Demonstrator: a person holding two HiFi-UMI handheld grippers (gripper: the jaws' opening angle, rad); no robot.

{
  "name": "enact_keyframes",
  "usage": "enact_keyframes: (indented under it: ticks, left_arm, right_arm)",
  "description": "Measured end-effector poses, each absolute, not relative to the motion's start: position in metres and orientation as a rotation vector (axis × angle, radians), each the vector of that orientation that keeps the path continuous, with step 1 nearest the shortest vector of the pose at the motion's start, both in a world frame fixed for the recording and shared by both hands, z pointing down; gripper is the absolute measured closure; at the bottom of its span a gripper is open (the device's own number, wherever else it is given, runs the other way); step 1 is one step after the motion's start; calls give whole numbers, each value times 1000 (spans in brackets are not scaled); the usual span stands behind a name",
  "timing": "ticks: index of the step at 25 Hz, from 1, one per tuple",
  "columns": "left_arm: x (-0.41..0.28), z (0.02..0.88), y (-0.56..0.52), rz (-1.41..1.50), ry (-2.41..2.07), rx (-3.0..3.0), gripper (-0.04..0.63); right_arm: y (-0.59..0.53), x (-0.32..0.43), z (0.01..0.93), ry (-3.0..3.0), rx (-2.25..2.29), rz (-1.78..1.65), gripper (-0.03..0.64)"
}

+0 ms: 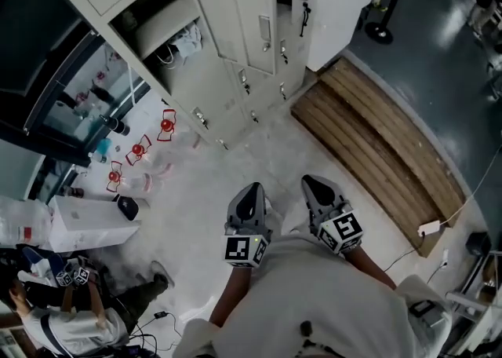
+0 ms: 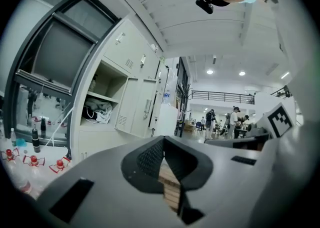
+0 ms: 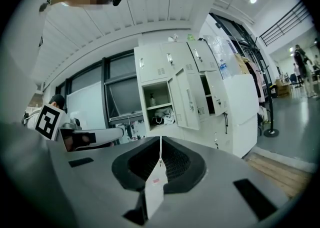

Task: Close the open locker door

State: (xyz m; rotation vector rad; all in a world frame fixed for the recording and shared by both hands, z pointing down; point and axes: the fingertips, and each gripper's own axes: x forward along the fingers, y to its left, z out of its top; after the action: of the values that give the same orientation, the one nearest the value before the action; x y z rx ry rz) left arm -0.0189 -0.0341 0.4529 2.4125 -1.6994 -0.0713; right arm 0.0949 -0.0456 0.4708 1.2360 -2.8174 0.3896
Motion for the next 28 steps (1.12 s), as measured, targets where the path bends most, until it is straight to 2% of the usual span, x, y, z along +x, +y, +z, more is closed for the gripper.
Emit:
enact_keyframes:
  ticks: [13, 28]
  left_arm:
    - [-63, 442, -160, -120, -1566, 2515, 588]
    - [-115, 445, -211, -145, -1588, 2484, 588]
  right_arm:
    - [-149, 39, 463, -2751, 1324, 362, 588]
    - [-206, -17, 475, -2740, 1281, 369, 588]
